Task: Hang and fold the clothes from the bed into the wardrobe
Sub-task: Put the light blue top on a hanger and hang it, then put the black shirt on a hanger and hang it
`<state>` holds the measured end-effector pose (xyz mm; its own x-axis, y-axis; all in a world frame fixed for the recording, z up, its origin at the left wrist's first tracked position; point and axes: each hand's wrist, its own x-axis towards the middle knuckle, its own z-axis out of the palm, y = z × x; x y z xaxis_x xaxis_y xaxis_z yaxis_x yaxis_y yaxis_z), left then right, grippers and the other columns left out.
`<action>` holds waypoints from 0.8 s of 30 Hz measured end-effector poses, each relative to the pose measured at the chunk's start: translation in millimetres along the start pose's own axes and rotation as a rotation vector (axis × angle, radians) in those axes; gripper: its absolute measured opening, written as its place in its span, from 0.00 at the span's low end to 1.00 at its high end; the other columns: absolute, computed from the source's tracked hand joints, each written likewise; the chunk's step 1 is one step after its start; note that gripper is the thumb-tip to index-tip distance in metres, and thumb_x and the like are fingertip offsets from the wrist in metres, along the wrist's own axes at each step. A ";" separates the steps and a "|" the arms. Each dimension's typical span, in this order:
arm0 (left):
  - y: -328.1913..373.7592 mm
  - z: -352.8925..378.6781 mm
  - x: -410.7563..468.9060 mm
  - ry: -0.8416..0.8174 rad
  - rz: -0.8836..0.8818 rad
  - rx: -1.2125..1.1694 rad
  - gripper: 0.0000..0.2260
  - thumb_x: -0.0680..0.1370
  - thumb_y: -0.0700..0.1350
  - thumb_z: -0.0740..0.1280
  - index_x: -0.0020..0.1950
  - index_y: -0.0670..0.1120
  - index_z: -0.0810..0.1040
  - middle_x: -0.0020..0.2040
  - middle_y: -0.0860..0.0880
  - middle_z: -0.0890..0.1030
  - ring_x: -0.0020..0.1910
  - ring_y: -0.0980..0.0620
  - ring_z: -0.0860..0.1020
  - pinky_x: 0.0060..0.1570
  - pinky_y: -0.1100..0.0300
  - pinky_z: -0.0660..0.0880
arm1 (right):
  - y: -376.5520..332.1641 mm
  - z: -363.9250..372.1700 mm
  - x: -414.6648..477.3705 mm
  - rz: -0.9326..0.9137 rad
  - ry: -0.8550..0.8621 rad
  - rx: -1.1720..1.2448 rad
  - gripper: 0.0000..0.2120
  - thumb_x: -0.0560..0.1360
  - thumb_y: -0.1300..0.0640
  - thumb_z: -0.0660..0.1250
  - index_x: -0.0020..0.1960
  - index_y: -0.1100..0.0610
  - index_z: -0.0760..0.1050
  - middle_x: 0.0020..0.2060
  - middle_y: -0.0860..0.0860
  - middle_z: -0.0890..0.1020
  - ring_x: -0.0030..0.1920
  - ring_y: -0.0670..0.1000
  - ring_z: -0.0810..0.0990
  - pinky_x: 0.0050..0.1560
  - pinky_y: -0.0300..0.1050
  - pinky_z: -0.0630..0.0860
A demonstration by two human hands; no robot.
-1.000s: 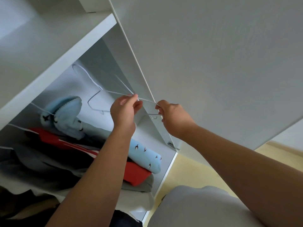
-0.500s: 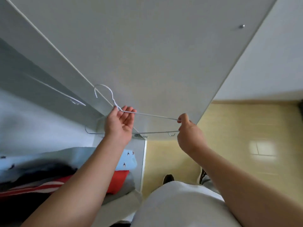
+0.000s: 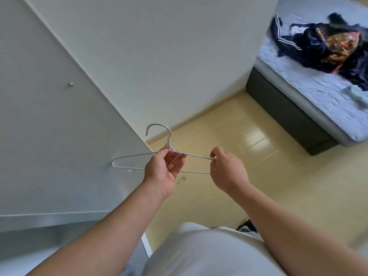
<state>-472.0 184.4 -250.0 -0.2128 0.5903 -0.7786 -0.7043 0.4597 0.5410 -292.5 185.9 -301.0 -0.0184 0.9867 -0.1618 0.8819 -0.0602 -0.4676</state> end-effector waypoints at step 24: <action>-297.4 602.0 68.2 -0.353 -0.103 0.594 0.07 0.84 0.49 0.63 0.47 0.50 0.75 0.36 0.50 0.86 0.21 0.58 0.71 0.21 0.67 0.65 | 494.7 -321.7 159.2 0.301 0.312 0.278 0.06 0.81 0.56 0.61 0.53 0.50 0.76 0.47 0.48 0.79 0.49 0.52 0.76 0.46 0.45 0.70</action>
<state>130.6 487.4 -272.6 0.1389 0.6581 -0.7400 -0.1979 0.7506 0.6304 292.4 361.9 -278.6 0.3957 0.9151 -0.0774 0.6670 -0.3443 -0.6607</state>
